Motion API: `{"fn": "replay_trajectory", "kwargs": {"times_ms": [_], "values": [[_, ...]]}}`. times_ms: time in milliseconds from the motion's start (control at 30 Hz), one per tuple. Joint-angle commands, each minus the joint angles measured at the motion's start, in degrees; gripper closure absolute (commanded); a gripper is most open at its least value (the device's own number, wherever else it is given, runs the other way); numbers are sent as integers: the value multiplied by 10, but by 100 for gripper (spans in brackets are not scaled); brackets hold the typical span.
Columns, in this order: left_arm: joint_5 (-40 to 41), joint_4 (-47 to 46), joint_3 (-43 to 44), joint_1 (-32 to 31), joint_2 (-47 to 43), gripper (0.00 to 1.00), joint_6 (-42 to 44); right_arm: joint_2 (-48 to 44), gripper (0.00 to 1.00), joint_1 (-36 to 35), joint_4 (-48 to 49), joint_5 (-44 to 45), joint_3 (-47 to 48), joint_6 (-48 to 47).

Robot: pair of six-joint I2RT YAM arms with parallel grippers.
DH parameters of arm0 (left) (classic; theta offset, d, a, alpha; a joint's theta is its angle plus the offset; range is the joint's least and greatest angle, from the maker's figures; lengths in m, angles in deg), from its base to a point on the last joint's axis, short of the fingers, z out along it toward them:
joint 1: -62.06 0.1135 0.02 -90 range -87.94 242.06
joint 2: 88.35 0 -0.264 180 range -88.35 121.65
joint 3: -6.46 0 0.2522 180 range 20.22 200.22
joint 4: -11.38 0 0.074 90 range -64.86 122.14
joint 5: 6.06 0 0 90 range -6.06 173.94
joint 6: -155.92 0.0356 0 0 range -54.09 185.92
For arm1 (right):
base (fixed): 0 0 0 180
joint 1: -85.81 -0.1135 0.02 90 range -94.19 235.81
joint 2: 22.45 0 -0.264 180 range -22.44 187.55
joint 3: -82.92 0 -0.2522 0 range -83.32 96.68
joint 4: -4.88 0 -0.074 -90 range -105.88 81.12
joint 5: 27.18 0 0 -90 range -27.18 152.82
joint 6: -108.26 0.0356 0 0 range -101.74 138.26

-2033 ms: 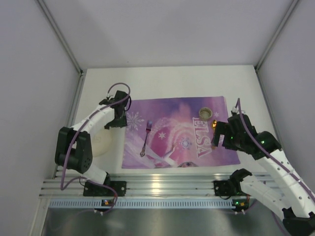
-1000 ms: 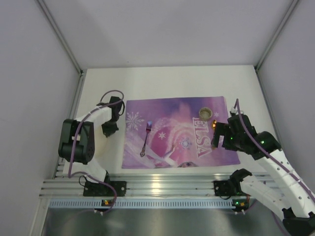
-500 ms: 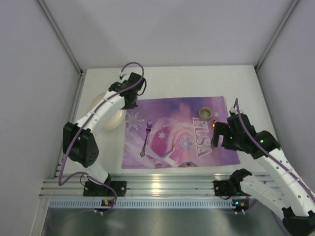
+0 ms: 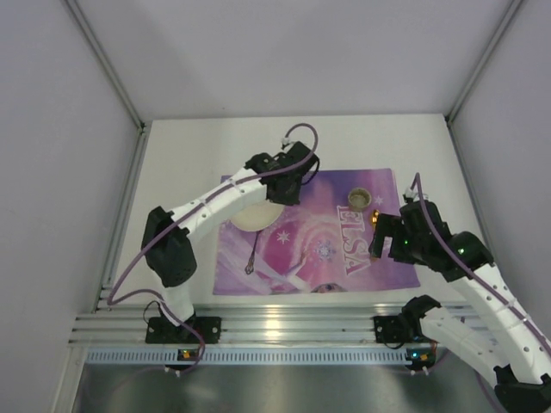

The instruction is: Set the dinner table for one person

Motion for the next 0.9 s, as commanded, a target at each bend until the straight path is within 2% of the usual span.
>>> {"fn": "replay_trajectory", "kwargs": {"times_ms": [0,167,367,533,867], "values": [[-34,-25,18,-50,34,100,-7,-7,0,7,16,-4,-8,4],[-61,-53,34,-108,88,100,-29,-7,0,7,16,-7,-8,7],[-69,-39,136,-157,162,100,-39,-17,0,7,10,-6,-13,12],[-70,-24,177,-178,216,100,-46,-24,0,7,3,-4,-14,14],[-69,-28,114,-183,238,100,-78,-31,0,7,-4,-2,-14,17]]}}
